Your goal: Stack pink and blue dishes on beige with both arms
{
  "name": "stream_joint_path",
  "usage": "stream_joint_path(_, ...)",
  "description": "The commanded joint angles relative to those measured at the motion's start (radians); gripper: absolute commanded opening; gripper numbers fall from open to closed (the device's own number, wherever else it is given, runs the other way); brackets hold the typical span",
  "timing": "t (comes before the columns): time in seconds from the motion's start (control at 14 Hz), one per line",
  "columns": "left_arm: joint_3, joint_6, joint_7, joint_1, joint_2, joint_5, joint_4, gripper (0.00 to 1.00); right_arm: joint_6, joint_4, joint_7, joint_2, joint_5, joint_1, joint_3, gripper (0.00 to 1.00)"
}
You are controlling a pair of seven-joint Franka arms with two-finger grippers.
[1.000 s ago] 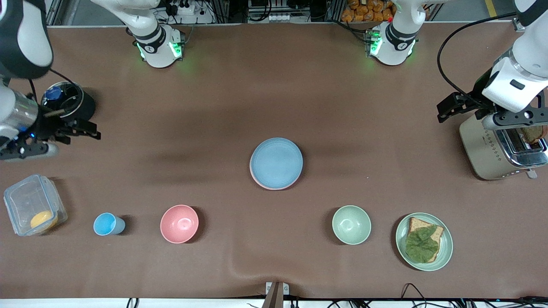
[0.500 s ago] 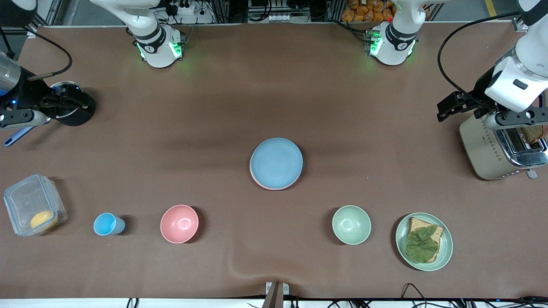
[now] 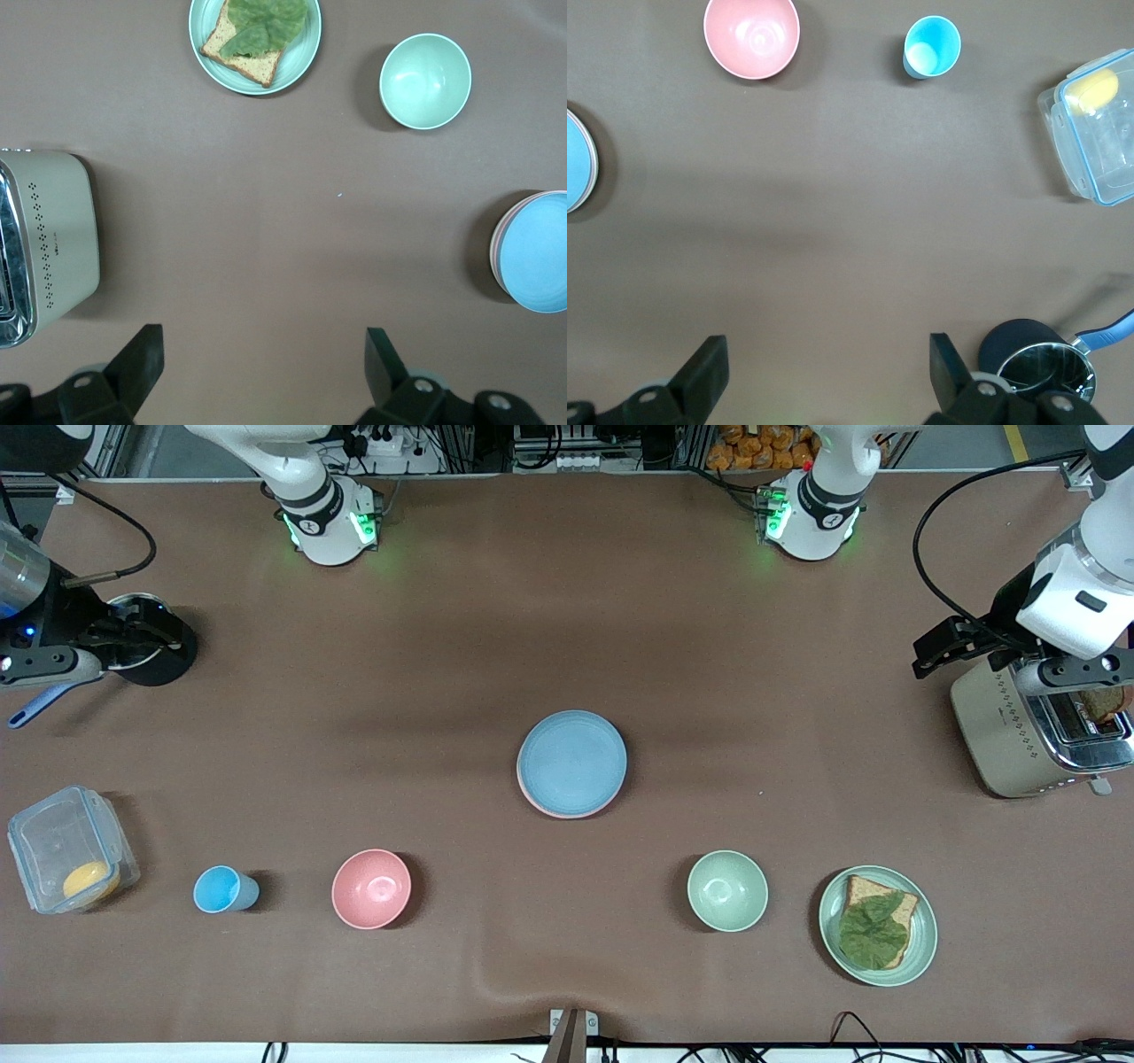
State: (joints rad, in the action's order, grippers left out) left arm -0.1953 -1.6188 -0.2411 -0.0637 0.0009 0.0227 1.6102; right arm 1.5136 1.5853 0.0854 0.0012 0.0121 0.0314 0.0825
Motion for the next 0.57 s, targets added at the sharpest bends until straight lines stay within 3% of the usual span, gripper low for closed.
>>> stream_joint_path(0.0,-0.009,0.016,0.002,-0.016,-0.012,0.023,-0.016,1.00,-0.016,-0.021,-0.018,0.006,0.020,0.004,0.003,1.00)
stream_joint_path(0.5,-0.010,0.019,0.000,-0.015,-0.015,0.011,-0.016,1.00,-0.013,-0.021,-0.018,0.006,0.020,0.002,0.003,1.00)
